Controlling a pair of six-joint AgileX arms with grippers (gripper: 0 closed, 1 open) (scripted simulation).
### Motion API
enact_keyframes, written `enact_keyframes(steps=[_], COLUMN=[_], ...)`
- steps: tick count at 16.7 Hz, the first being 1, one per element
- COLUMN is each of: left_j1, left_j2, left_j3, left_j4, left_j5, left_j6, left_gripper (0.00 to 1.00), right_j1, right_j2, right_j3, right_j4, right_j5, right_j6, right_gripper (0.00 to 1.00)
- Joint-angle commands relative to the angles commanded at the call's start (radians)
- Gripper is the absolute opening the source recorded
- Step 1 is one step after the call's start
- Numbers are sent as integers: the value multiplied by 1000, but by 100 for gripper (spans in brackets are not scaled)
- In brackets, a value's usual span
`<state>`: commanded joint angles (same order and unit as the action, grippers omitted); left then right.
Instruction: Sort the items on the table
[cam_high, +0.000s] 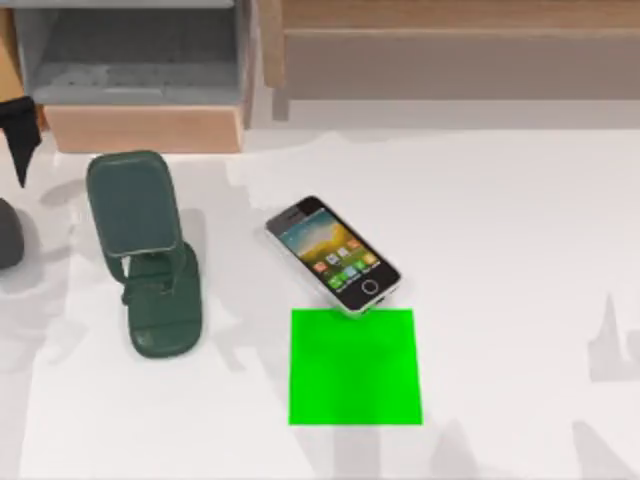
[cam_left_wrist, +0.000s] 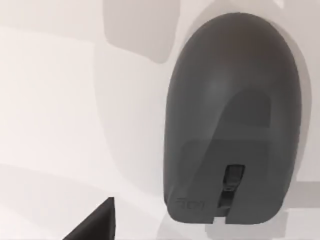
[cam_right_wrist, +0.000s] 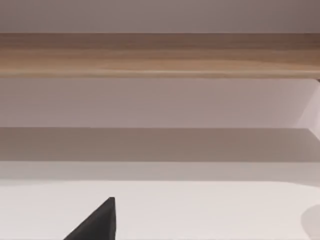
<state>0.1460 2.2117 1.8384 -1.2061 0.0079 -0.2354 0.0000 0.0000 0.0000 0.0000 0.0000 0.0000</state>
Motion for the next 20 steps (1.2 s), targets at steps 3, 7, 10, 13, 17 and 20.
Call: enact_keyframes(steps=[3, 7, 10, 13, 17, 20], left_j1=[1, 3, 3, 3, 3, 3], left_j2=[34, 75, 79, 79, 79, 79], left_j3=[-83, -177, -182, -182, -182, -182], left_j4=[129, 260, 266, 266, 266, 266], left_j5=[0, 1, 1, 1, 1, 1], left_j6=[2, 4, 4, 4, 4, 4], left_gripper=[100, 100, 100, 85, 55, 32], right_j1=[0, 0, 0, 0, 0, 0], right_j2=[0, 0, 0, 0, 0, 0], right_j3=[0, 0, 0, 0, 0, 0], right_j4=[0, 0, 0, 0, 0, 0], right_j5=[0, 0, 0, 0, 0, 0], right_j6=[0, 0, 0, 0, 0, 0], right_gripper=[100, 100, 100, 100, 100, 100])
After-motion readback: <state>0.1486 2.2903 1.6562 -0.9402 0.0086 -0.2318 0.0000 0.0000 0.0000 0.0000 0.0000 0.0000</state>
